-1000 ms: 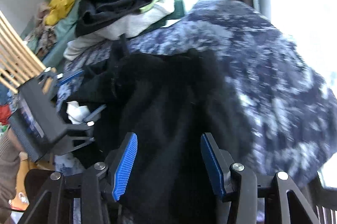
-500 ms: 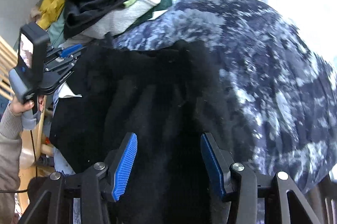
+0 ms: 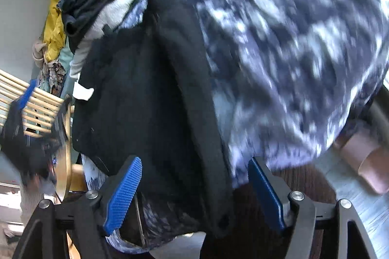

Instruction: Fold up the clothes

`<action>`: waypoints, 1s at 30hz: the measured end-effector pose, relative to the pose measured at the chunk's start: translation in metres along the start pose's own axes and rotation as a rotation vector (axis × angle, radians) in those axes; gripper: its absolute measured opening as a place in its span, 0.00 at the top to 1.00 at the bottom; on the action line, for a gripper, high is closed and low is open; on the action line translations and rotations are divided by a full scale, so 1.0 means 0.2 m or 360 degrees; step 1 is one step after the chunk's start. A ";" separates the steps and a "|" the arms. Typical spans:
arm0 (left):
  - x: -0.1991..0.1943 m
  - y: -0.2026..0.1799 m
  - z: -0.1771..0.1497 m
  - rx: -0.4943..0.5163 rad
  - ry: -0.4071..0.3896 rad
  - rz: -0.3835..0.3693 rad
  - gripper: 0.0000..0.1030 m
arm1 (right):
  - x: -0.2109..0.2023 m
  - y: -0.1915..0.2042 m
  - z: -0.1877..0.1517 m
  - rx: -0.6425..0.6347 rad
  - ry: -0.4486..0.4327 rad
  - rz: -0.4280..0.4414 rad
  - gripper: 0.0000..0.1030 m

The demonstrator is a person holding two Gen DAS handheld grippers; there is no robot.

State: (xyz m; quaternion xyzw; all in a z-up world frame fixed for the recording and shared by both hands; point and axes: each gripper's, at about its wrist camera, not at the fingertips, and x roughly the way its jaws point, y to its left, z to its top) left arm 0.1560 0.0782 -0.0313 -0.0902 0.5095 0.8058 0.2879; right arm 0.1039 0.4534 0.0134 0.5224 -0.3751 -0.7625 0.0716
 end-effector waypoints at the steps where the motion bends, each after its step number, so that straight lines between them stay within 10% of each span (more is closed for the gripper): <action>1: -0.08 -0.12 0.05 0.0109 -0.0055 0.0005 0.01 | 0.01 0.00 -0.01 -0.0012 -0.0005 -0.0016 0.27; 7: -0.31 -0.62 0.20 0.0397 -0.0195 -0.0136 0.01 | -0.10 0.15 0.17 -0.0283 -0.0243 -0.0173 0.27; 12: -0.28 -0.73 0.29 0.0446 -0.0189 0.0000 0.01 | -0.03 0.34 0.43 -0.0522 -0.0274 -0.0277 0.29; 19: -0.23 -0.72 0.29 0.0380 -0.0103 -0.0043 0.01 | 0.26 0.42 0.50 -0.0781 -0.0102 -0.0522 0.77; 24: -0.18 -0.71 0.29 0.0343 -0.0086 -0.0068 0.01 | 0.17 0.20 0.58 -0.0539 -0.0155 -0.0649 0.95; 30: -0.16 -0.73 0.30 0.0352 -0.0092 -0.0041 0.01 | -0.06 -0.03 0.50 -0.0327 -0.0188 -0.0525 0.87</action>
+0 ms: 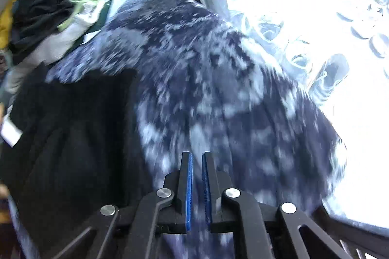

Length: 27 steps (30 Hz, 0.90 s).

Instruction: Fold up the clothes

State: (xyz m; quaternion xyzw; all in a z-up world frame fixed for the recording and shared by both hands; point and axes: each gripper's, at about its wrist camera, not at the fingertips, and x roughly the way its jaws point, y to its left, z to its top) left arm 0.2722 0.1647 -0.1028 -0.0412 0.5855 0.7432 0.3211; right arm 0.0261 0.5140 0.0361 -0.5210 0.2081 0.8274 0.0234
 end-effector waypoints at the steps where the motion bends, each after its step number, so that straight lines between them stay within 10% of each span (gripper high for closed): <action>1: 0.00 0.00 0.00 0.0001 -0.0002 0.0000 0.01 | -0.03 0.00 -0.05 0.0008 0.0006 0.0057 0.80; 3: 0.00 0.00 0.00 0.0001 -0.0003 -0.0005 0.01 | -0.10 0.02 -0.19 0.0028 0.0011 0.0211 0.51; 13: -0.08 0.00 0.00 -0.0081 -0.0026 -0.0030 0.01 | 0.00 0.19 -0.52 -0.0047 0.0273 0.0235 0.46; 17: -0.09 0.01 -0.01 -0.0101 -0.0001 0.0027 0.01 | 0.04 0.17 -0.49 0.0077 0.0364 0.0516 0.92; 27: -0.02 0.00 0.05 -0.0183 0.0080 -0.0076 0.01 | -0.24 0.24 -0.29 0.0125 0.0186 0.0739 0.93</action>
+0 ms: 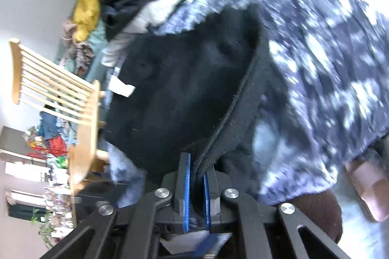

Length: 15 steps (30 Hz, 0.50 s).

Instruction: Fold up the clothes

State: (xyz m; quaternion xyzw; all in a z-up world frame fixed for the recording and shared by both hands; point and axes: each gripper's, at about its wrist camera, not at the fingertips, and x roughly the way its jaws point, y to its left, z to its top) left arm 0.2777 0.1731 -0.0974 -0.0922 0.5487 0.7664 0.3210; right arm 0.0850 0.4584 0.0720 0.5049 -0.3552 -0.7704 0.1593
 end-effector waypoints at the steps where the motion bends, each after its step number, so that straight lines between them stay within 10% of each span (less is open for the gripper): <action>1: 0.03 0.00 0.01 -0.0014 0.0016 -0.0003 0.01 | -0.01 0.02 0.01 -0.0014 0.0000 0.0010 0.93; 5: 0.16 0.05 0.05 -0.0154 0.0138 -0.0080 0.15 | -0.01 0.04 0.02 -0.0019 0.0004 -0.0001 0.93; 7: 0.21 0.08 0.04 -0.0215 0.0208 -0.0108 0.54 | -0.02 0.01 0.01 0.0005 -0.0002 0.0016 0.93; 13: 0.19 0.23 -0.01 -0.0482 0.0227 -0.0250 0.80 | -0.05 -0.07 -0.01 0.0063 -0.0026 0.0039 0.88; 15: 0.19 0.32 -0.04 -0.0652 0.0237 -0.0346 0.81 | -0.07 -0.11 -0.05 0.0118 -0.0050 0.0081 0.54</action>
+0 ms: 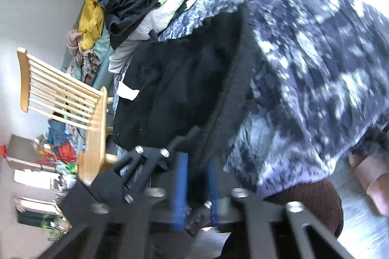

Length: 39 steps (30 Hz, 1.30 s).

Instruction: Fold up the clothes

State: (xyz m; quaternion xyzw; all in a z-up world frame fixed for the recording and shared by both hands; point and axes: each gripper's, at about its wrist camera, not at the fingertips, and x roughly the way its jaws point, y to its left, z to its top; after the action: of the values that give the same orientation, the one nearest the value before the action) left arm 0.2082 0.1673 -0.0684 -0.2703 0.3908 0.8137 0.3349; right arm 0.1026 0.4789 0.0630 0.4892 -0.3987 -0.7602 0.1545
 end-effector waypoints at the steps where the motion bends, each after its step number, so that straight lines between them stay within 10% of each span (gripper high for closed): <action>1: -0.01 0.05 0.01 -0.0088 0.0007 -0.0065 0.82 | -0.01 -0.02 -0.01 0.0027 -0.0019 0.0033 0.47; 7: -0.01 0.28 0.07 -0.0462 0.0025 -0.0394 0.83 | -0.01 -0.15 -0.02 0.0263 -0.0077 0.0276 0.32; 15: -0.02 0.39 0.06 -0.0580 -0.0001 -0.0485 0.83 | 0.17 -0.23 0.03 0.0639 -0.0154 0.0631 0.24; 39: 0.02 0.17 0.03 -0.0147 -0.0028 -0.0445 0.83 | 0.21 -0.15 0.12 0.0726 -0.0355 0.0158 0.20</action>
State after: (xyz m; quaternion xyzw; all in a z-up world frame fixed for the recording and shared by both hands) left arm 0.1792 0.1575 -0.0533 -0.3301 0.3087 0.7785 0.4355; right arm 0.0666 0.4827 0.0200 0.4042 -0.5979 -0.6914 0.0325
